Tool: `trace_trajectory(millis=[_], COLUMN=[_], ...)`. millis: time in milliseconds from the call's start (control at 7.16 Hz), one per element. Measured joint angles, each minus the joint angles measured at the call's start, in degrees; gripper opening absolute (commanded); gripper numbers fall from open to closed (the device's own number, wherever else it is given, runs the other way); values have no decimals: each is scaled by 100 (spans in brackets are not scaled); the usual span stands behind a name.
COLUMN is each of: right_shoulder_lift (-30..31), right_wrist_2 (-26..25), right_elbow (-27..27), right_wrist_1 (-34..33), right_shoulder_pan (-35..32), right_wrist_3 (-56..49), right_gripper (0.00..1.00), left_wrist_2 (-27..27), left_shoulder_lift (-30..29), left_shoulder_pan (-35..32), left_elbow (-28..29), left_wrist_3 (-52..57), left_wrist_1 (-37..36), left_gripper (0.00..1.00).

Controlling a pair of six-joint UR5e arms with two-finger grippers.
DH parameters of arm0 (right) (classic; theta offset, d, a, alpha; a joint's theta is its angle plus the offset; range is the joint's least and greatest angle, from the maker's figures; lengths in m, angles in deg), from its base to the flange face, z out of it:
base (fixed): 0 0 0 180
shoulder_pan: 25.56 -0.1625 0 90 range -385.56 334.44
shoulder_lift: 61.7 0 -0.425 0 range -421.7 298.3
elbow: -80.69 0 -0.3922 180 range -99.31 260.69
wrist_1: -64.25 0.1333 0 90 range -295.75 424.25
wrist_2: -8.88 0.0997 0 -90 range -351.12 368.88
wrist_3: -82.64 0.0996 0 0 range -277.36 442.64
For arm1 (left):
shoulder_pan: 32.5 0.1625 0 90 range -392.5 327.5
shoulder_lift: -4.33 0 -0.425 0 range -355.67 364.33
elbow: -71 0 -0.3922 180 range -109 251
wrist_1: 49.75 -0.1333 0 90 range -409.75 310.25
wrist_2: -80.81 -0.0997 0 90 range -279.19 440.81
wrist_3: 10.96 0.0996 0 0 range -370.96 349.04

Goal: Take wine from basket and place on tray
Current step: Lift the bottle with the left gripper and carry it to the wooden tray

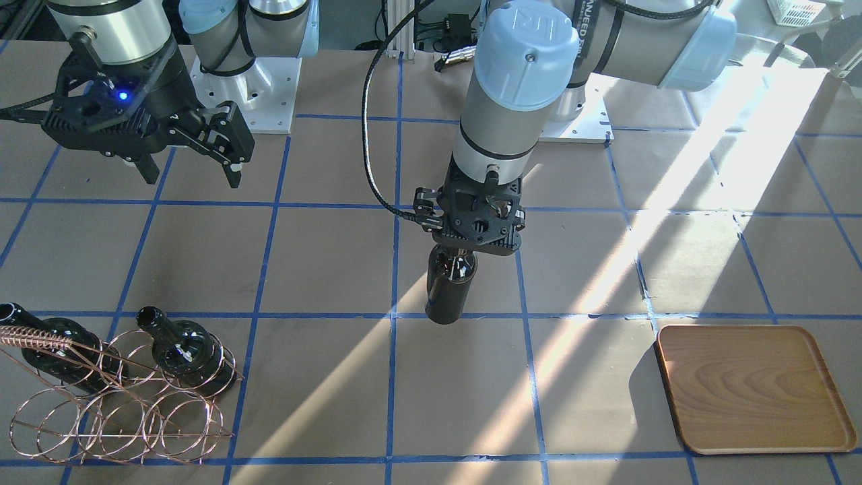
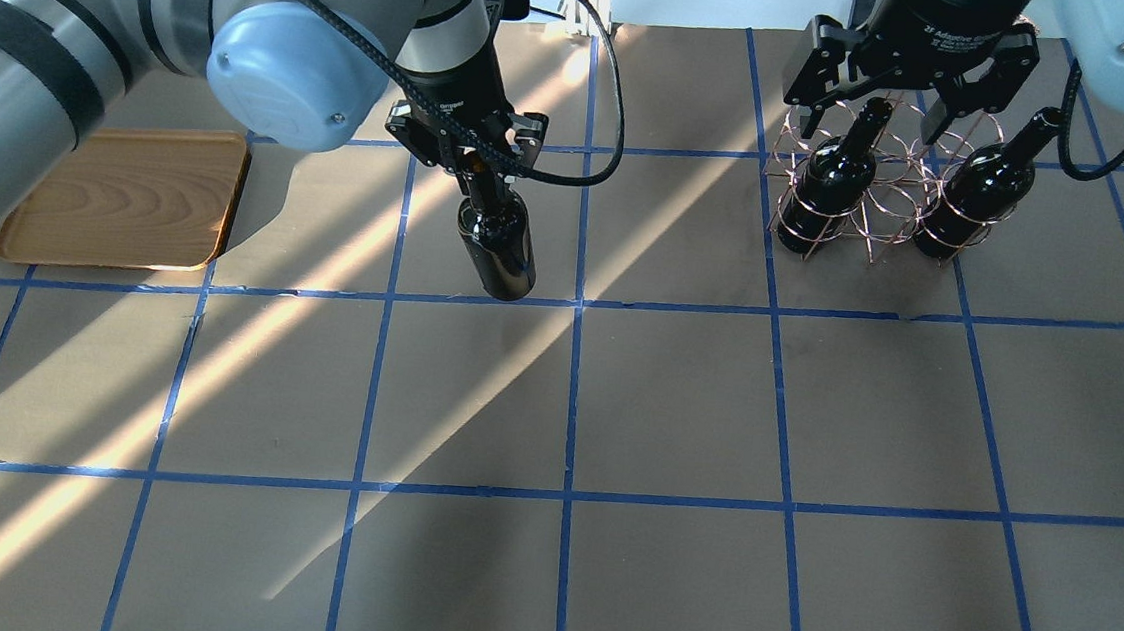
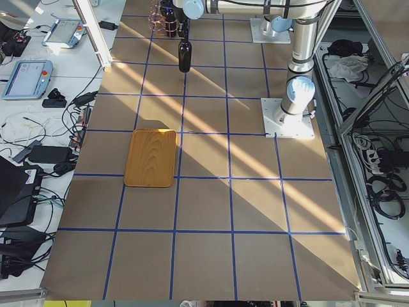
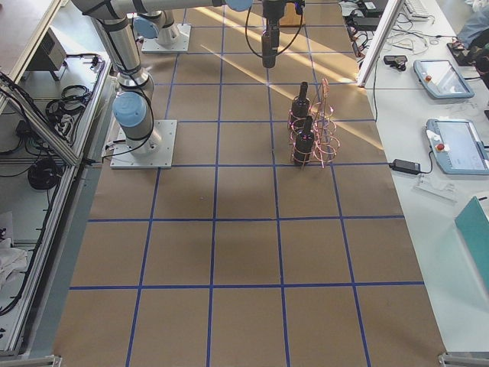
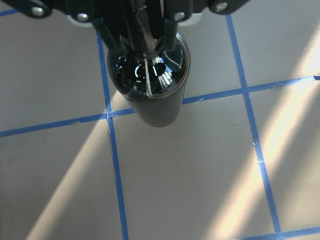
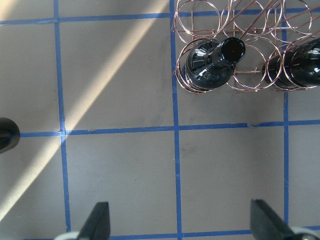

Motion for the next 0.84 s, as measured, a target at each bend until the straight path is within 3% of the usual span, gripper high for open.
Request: trace_trajectory(millis=[838], right_shoulder_lift=[-78], right_wrist_2=[10], right_elbow=[163], right_wrist_1=[-178], right_shoulder_pan=[19], right_wrist_3=[13], right_gripper=[100], left_wrist_2=[-38], left_shoulder_lift=[-87], left_shoulder_pan=[2709], left_elbow=[902], left_wrist_3=[2690], left_wrist_1=[1005], left_gripper=[0])
